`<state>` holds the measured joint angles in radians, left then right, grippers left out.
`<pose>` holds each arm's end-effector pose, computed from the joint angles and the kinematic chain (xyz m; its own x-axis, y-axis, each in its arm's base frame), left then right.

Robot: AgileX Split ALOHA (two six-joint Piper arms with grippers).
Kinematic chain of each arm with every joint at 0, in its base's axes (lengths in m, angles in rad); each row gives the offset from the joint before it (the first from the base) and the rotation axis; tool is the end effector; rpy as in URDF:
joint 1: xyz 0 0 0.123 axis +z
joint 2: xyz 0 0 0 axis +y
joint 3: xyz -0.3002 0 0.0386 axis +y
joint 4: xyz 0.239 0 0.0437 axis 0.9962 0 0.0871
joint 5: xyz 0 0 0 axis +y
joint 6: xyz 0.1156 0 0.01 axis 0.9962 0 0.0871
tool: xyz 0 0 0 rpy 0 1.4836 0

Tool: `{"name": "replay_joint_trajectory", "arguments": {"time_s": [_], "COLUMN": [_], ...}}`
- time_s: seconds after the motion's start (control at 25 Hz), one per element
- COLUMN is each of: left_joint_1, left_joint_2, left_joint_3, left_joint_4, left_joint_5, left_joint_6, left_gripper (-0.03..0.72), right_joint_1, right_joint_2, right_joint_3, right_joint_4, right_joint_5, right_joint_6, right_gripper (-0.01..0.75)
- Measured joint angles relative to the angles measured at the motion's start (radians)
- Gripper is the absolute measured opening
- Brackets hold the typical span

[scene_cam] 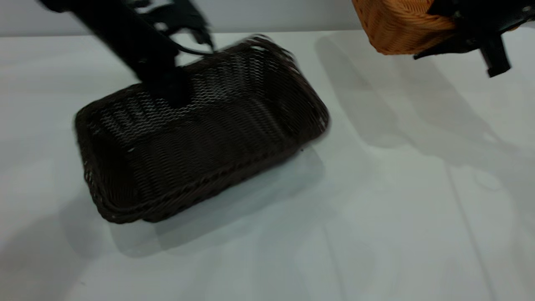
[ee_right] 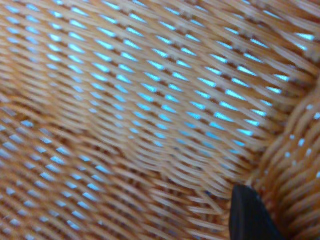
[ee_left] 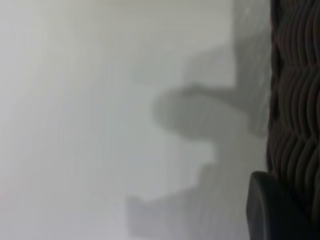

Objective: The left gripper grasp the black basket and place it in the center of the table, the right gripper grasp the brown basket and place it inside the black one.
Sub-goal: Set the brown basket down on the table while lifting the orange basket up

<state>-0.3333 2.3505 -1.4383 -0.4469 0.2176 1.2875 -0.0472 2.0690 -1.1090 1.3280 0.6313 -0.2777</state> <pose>0.4496 -0.1672 0.0485 -0.2529 0.8790 -0.4042 0.8509 0.4009 0.3394 0.4005 0.0477 0.1152 -0.6784 0.7205 0.1439 0.5908 0.4186 0.6897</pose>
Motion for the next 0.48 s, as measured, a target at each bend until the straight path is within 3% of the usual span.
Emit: {"name": "replay_joint_trajectory", "arguments": {"time_s": [0.28,0.48], "left_joint_1": [-0.121,-0.153], "left_joint_2": [0.097,0.112], "left_joint_3": [-0.155,-0.167], "left_joint_4": [0.002,-0.001], "left_joint_5": [0.035,0.018], "left_joint_6": [0.273,0.317], "left_gripper": [0.079,0.081], "right_joint_1": [-0.029,-0.029], "right_joint_2": [0.000,0.000], "right_joint_3": [-0.021,-0.021], "right_joint_4": [-0.085,-0.098], "right_joint_5": [0.060,0.067], "right_joint_6": [0.012,0.010], "right_gripper": [0.196,0.196]}}
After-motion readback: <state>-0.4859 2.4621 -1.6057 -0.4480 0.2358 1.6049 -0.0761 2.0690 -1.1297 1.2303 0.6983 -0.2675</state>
